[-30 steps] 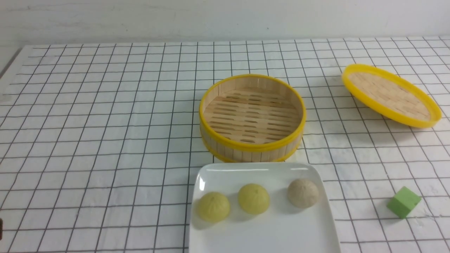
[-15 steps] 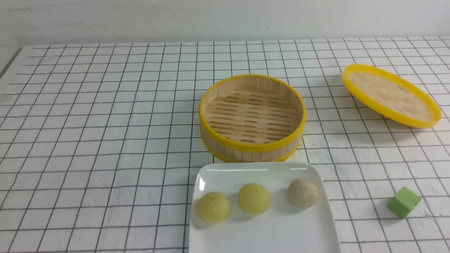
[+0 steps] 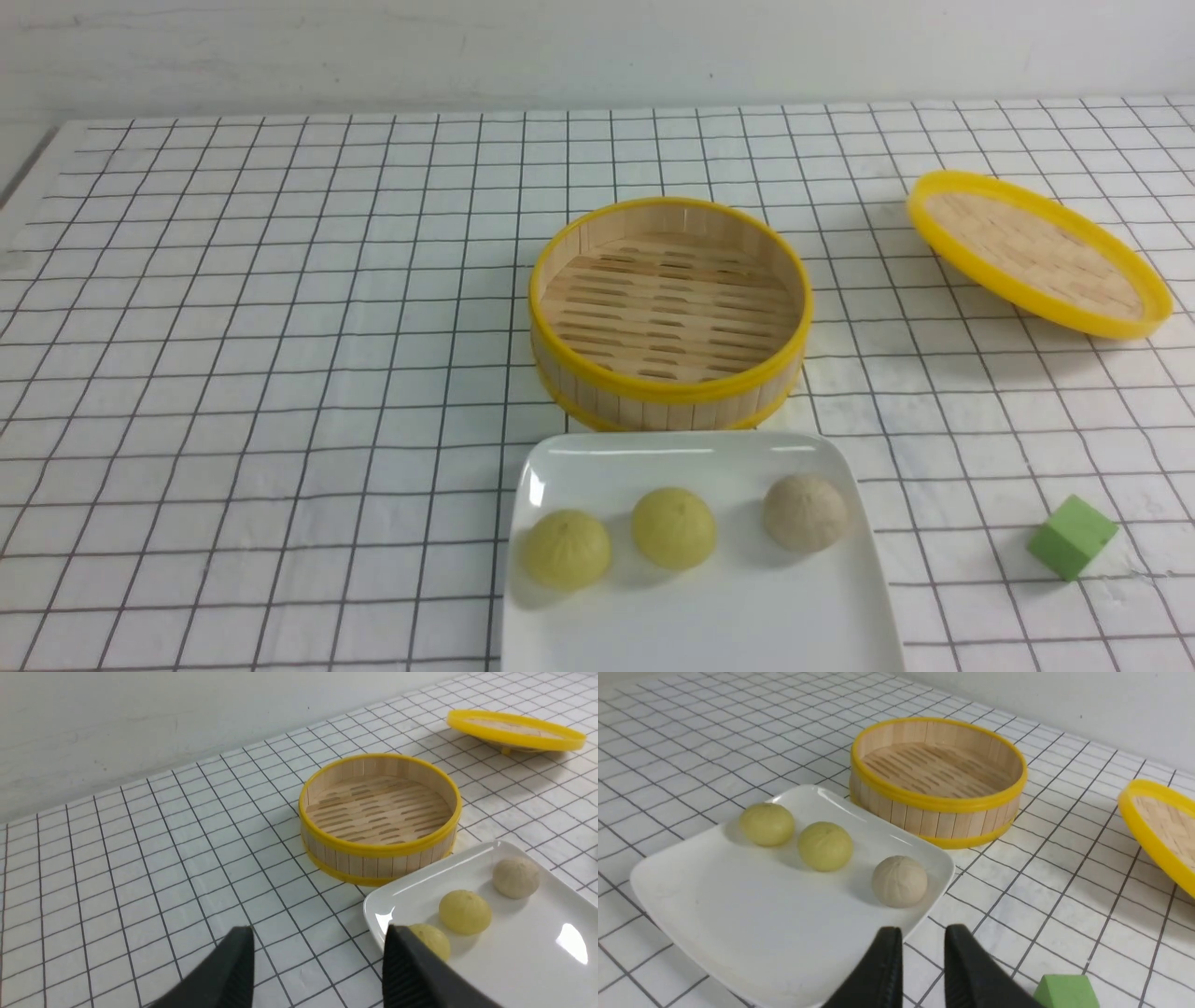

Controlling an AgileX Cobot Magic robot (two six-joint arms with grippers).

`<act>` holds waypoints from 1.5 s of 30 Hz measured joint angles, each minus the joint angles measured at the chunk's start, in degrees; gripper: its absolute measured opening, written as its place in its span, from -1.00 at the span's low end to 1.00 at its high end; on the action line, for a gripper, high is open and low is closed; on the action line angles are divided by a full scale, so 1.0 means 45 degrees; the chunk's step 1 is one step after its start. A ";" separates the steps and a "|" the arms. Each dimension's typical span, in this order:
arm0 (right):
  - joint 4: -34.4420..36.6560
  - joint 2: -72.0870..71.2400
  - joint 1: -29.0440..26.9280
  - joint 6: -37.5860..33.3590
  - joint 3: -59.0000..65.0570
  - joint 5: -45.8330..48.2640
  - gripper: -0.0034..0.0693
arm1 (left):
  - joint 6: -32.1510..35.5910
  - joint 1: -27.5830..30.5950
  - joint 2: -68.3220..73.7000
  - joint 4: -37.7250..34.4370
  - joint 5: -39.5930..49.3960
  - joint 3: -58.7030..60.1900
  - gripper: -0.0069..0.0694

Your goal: Put the steamed buns into the plate on the white-black tablecloth.

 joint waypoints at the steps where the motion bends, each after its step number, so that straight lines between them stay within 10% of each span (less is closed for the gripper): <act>1: 0.0000 0.0005 0.0000 0.0000 0.0076 -0.0049 -0.47 | 0.0000 0.0000 0.0000 0.0004 -0.0049 0.0000 0.21; 29: 0.0000 0.0005 0.0000 -0.0032 0.0140 -0.0293 -0.38 | 0.0000 0.0209 0.0000 0.0402 0.0234 0.0000 0.21; 35: 0.0000 0.0005 0.0000 -0.0060 0.0140 -0.0293 -0.36 | 0.0000 0.2710 0.0000 0.0217 -0.0373 0.0793 0.21; 45: 0.0000 0.0005 0.0000 -0.0060 0.0140 -0.0293 -0.32 | 0.0982 0.7491 -0.0402 -0.1981 -0.7062 0.7809 0.21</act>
